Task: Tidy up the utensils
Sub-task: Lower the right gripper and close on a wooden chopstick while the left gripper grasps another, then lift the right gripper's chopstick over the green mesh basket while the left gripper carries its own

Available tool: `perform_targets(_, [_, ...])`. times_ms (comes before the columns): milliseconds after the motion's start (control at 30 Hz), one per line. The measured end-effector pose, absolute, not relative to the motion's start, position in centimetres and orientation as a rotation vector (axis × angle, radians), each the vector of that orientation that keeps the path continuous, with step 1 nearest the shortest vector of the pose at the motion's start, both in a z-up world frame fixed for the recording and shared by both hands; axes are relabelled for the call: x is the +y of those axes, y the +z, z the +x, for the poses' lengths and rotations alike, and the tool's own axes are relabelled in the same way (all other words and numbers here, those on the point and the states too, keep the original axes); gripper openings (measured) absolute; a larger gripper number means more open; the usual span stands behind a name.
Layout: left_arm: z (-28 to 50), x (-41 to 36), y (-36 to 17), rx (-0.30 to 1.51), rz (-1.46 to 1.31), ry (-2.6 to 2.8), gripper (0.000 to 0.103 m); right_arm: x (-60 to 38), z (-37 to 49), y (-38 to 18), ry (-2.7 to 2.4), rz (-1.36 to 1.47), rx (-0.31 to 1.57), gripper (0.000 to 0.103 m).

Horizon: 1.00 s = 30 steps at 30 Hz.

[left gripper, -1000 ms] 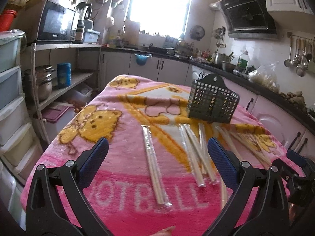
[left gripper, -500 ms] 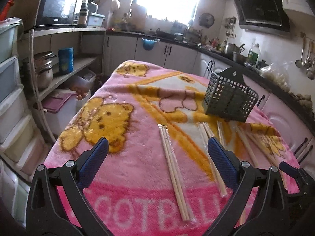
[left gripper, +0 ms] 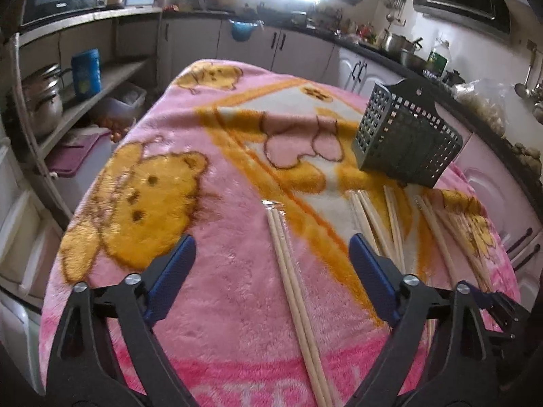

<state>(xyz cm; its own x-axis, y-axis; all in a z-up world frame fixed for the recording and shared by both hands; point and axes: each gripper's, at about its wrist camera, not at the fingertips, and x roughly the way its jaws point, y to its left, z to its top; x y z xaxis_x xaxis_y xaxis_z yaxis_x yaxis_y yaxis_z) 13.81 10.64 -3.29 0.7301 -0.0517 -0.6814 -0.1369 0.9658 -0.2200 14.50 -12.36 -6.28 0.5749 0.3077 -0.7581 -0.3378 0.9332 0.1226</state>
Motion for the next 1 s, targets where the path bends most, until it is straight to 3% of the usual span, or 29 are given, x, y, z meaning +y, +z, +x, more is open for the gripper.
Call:
perform_targets(333, [18.2,11.3,-6.1,0.946,-0.383,-0.041,0.054,-12.4,17.3,-7.2,0.399,0.073,1.044,0.038])
perform_targets(500, [19.7,11.5,-7.0,1.022,-0.399,-0.052,0.044,-12.2,18.6,-7.4,0.43,0.108,1.11,0.02])
perform_targets(600, [20.7,11.6,-7.0,1.055,-0.382,-0.041,0.03,-12.4,19.1,-7.3,0.462,0.143,1.126,0.01])
perform_targets(667, [21.2,11.6,-7.1,1.074,-0.372,-0.042,0.024,-12.4,19.2,-7.2,0.484,0.159,1.131,0.008])
perform_targets(733, [21.8,11.6,-7.0,1.087,-0.348,-0.043,0.008,-12.5,19.2,-6.7,0.492,0.157,1.11,0.007])
perform_targets(1000, [21.7,11.9,-4.4,1.019,-0.37,-0.116,0.004,-14.3,19.5,-3.6,0.553,0.201,1.007,0.006])
